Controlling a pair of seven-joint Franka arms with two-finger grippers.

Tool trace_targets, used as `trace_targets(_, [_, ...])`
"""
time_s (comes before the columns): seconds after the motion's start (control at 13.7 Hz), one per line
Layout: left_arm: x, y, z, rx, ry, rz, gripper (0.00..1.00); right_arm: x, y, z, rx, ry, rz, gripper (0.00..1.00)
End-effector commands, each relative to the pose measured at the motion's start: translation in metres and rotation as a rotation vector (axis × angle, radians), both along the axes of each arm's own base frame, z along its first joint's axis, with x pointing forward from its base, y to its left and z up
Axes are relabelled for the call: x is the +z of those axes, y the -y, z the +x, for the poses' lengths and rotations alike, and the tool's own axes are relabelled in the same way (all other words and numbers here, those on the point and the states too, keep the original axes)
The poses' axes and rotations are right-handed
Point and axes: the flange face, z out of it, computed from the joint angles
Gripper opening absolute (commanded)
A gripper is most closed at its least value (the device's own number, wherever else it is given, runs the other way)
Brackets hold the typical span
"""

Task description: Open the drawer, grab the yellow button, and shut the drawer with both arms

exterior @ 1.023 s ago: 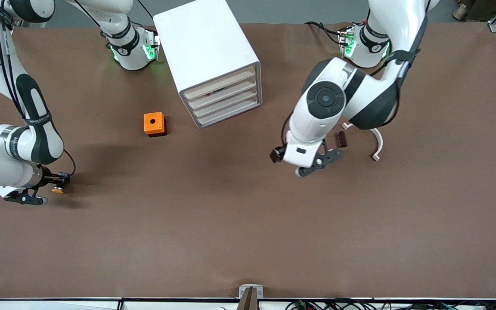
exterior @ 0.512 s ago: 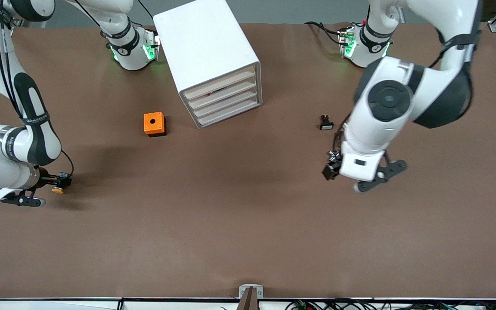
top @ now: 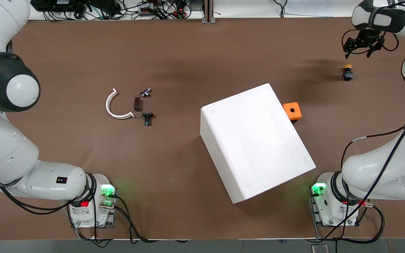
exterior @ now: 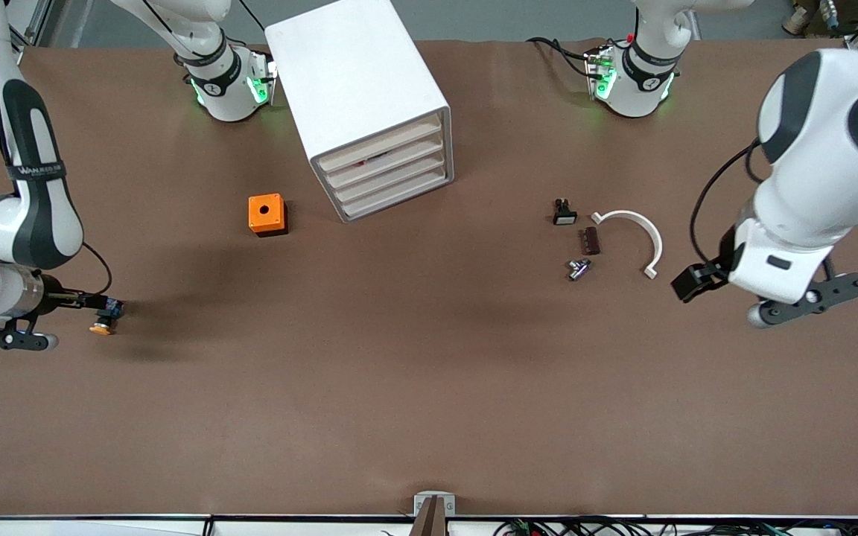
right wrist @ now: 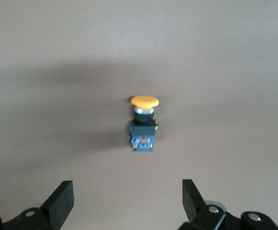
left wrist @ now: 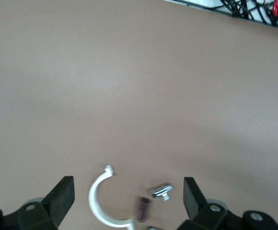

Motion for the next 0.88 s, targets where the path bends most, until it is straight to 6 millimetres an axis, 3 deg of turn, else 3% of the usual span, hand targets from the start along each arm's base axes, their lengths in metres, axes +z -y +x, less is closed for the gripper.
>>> trace_targets(0.0, [0.031, -0.018, -0.027, -0.098, -0.029, -0.020, 1.00, 0.049, -0.018, -0.014, 0.012, -0.008, -0.016, 1.00])
trace_targets(0.22, [0.054, -0.040, -0.064, -0.088, -0.036, -0.054, 1.00, 0.107, -0.048, -0.030, 0.031, -0.014, -0.014, 1.00])
trace_targets(0.51, [0.072, -0.050, -0.120, -0.081, -0.048, -0.099, 1.00, 0.159, -0.075, -0.054, 0.013, -0.006, 0.077, 1.00])
trace_targets(0.8, [0.073, -0.060, -0.135, -0.131, -0.082, -0.091, 1.00, 0.211, -0.111, -0.074, 0.064, 0.038, 0.084, 1.00])
